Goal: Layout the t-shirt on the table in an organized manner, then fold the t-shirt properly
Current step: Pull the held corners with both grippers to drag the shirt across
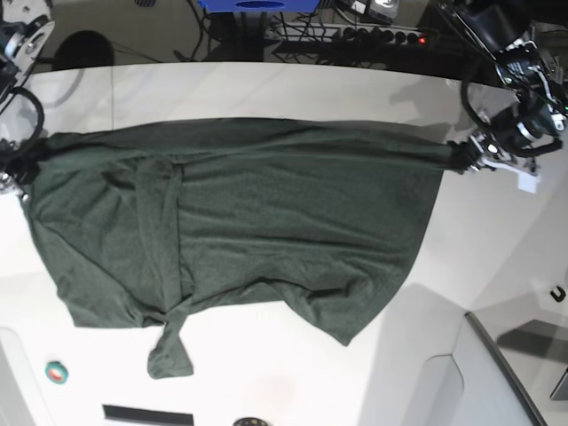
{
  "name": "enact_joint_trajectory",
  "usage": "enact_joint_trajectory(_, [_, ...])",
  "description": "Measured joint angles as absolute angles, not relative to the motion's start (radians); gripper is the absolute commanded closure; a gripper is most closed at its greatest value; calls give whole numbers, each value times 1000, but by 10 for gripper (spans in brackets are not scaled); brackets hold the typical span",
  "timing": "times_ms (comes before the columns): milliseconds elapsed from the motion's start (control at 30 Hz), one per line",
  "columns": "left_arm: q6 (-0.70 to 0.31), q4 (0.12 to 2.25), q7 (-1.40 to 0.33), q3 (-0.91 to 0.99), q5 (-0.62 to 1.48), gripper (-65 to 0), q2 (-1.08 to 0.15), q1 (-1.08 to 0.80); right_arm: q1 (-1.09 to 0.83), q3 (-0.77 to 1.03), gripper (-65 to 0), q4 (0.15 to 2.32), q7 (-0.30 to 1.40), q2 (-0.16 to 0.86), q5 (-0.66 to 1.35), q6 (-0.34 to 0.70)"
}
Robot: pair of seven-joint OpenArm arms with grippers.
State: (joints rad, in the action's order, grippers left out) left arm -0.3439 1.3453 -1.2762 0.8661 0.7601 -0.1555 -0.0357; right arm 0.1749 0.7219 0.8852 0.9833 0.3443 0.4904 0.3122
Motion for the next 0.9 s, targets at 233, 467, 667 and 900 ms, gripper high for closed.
enact_joint_trajectory(233, [-344, 1266, -1272, 871, 761, 0, -156, 29, 187, 722, -5, 869, 982, 352, 490, 312])
enact_joint_trajectory(467, [-344, 1094, -1195, 874, 757, 0, -154, 91, 190, 722, -5, 869, 982, 352, 490, 312])
enact_joint_trajectory(667, [-297, 1076, -1176, 907, 759, 0, -151, 133, 189, 722, -5, 869, 982, 352, 490, 312])
enact_joint_trajectory(900, [-295, 1077, -1227, 1026, 757, 0, -153, 183, 187, 722, -5, 868, 983, 352, 493, 312])
